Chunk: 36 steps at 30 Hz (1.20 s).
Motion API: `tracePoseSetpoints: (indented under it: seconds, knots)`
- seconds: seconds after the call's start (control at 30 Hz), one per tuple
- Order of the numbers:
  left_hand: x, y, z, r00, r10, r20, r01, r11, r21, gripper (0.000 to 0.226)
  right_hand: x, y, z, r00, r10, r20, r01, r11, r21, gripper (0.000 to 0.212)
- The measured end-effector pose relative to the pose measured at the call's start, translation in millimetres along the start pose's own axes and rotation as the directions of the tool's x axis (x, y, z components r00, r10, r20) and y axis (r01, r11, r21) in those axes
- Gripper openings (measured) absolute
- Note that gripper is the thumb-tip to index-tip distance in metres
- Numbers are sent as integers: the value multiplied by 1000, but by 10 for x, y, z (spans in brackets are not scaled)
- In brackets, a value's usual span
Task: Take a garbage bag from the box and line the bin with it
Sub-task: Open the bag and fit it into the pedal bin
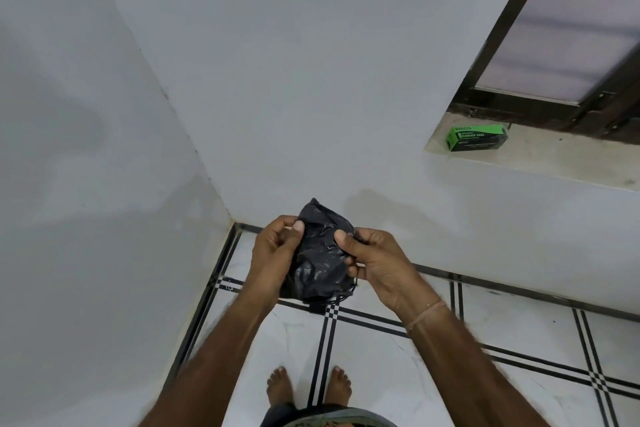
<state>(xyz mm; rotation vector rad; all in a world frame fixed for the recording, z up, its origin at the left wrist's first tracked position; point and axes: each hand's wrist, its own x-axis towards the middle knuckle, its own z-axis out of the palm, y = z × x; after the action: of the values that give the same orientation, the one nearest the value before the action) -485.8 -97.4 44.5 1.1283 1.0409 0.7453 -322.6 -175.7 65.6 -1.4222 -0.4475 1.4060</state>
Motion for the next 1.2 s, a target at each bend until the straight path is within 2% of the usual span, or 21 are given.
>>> tracePoseSetpoints:
  seconds: [0.07,0.1,0.17,0.23,0.3,0.37,0.43,0.5,0.57,0.63,0.7,0.8,0.9,1.03,1.2]
  knots:
    - [2,-55,-20,975,141,-169,-88,954,287,27,6,-24,49,998,-67,-8,67,997,-34,16]
    - [0,-63,-29,966,197,-167,-132,933,336,28,8,-36,82,996,-88,-12,87,995,-50,13]
    - [-54,10,28,989,146,20,-147,970,195,32,18,-29,131,990,-144,-9,142,984,-108,19]
    - [-101,129,96,977,-30,209,42,998,-53,44,-1,-35,210,982,-187,16,187,976,-111,11]
    - [-110,222,114,953,-136,272,193,961,-197,52,-20,-44,254,975,-220,21,221,970,-98,6]
    - [-97,271,97,933,-223,283,292,927,-234,59,-15,-33,284,967,-251,28,253,960,-121,12]
    - [-83,298,58,916,-280,287,342,919,-195,61,24,17,278,954,-298,40,300,933,-200,26]
    - [-73,330,29,914,-282,291,329,936,-126,57,31,58,290,941,-334,51,331,885,-326,34]
    - [-38,335,8,924,-269,273,299,951,-74,45,36,92,307,933,-356,54,349,855,-384,34]
    - [-20,320,-5,937,-260,234,287,954,-88,27,25,102,328,929,-367,57,361,857,-369,33]
    - [-5,280,-17,945,-250,209,282,950,-137,28,7,102,331,930,-364,51,361,877,-318,33]
    - [8,243,-30,960,-228,166,256,951,-175,26,-71,32,359,947,-320,20,318,930,-184,36]
    - [13,246,-22,966,-203,161,224,966,-126,25,-83,-46,377,978,-206,-37,203,975,-88,36]
    - [6,231,-33,957,-202,208,226,969,-100,40,-6,-64,377,995,-30,-91,31,999,11,26]
    - [13,150,-124,945,-262,195,302,929,-215,21,95,-21,322,966,133,-222,-69,960,273,33]
